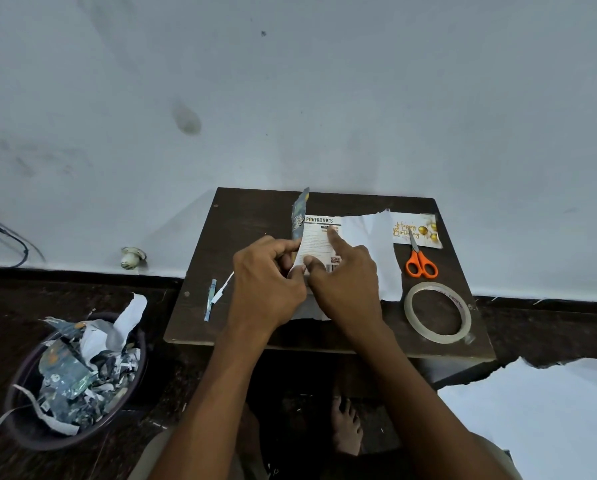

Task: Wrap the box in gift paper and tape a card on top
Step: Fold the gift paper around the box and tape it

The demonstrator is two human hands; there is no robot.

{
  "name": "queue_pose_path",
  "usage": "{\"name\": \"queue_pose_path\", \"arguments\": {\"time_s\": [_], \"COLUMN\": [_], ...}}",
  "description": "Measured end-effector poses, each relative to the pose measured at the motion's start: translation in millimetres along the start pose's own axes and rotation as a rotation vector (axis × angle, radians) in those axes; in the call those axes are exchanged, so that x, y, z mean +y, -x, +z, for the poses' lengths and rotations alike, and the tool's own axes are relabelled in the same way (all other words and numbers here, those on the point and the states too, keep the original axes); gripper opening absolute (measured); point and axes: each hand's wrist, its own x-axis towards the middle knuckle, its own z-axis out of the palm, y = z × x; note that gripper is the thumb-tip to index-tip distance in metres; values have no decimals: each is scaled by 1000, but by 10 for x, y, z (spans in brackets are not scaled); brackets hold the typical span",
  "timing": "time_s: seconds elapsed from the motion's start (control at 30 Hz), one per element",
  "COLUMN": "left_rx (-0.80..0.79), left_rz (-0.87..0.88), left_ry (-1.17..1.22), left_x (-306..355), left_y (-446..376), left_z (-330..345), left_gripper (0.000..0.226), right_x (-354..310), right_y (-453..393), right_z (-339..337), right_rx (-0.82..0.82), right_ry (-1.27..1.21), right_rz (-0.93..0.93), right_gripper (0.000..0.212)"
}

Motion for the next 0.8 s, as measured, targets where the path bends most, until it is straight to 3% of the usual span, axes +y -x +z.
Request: {"name": "queue_pose_path", "arguments": {"time_s": [0.37,0.47,0.53,0.63,0.73,0.8], "left_rx": [-83,-96,-122,-191,-221,-226], "left_rz": [-5,-3,21,31,38,39], "left_ry": [-101,-126,-163,-128,-135,-143], "left_x": [3,-55,-98,-105,-99,-106], "left_y": [45,12,7,8,8,13], "left_z": [19,50,73,97,113,123], "left_gripper": [34,17,17,22,24,24], "right_x": [5,44,80,134,178,192], "right_y": [-46,-74,-112,-143,-162,-192], "right_z": [-82,-107,-153,-283,-428,-503], "right_rx": [-30,-61,-66,49,257,284], "right_ry": [-36,-39,-82,-101,66,222], "right_rz": [-2,-33,-23,0,14,81], "right_gripper": [60,52,49,48,55,58]}}
